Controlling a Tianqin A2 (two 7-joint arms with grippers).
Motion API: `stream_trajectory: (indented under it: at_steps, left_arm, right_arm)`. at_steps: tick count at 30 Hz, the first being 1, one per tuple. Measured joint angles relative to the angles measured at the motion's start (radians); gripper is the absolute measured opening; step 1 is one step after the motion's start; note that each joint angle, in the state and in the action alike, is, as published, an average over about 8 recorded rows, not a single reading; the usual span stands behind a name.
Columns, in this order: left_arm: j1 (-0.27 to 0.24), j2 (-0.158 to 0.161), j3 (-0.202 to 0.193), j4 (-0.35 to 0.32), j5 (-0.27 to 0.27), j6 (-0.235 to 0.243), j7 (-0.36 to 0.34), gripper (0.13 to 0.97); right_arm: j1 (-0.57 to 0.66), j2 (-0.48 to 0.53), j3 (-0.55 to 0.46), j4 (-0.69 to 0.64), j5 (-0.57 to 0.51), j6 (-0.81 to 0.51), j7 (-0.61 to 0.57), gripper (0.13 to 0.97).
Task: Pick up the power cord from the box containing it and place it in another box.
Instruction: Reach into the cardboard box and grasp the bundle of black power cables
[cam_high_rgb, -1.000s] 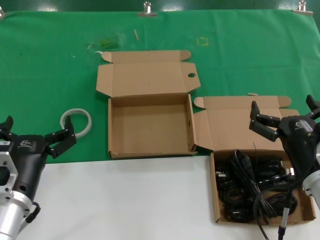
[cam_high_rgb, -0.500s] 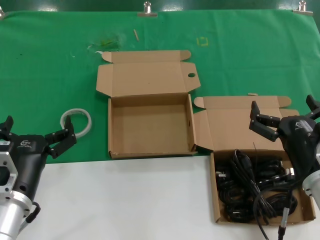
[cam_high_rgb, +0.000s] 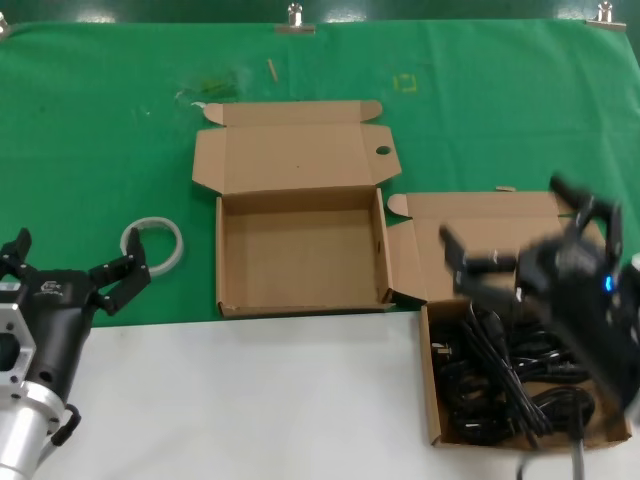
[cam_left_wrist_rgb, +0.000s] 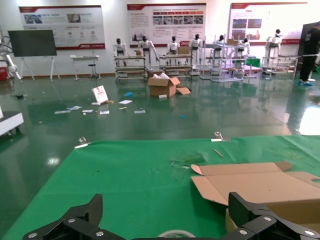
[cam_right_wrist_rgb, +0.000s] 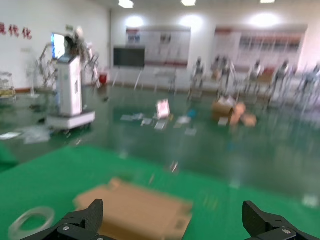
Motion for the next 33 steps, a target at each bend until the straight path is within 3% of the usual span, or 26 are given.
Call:
stream_trajectory:
  at_steps: [4, 9, 17, 23, 33]
  left_arm:
    - [0.0, 0.0, 0.0, 0.0, 0.0, 0.0, 0.0, 0.885]
    - [0.0, 0.0, 0.0, 0.0, 0.0, 0.0, 0.0, 0.832]
    - [0.0, 0.0, 0.0, 0.0, 0.0, 0.0, 0.0, 0.695]
    - [0.0, 0.0, 0.0, 0.0, 0.0, 0.0, 0.0, 0.533]
    - [0.0, 0.0, 0.0, 0.0, 0.0, 0.0, 0.0, 0.322]
  right_arm:
    - [-0.083, 0.121, -0.079, 0.062, 0.126, 0.101, -0.004, 0.966]
    - [-0.17, 0.178, -0.149, 0.06, 0.226, 0.201, -0.031, 0.966]
    - [-0.164, 0.153, -0.211, -0.036, 0.304, 0.257, -0.078, 0.955]
    - [-0.102, 0.11, -0.245, -0.136, 0.347, 0.244, -0.09, 0.937]
    - [-0.052, 0.088, -0.282, -0.212, 0.38, 0.215, -0.098, 0.821]
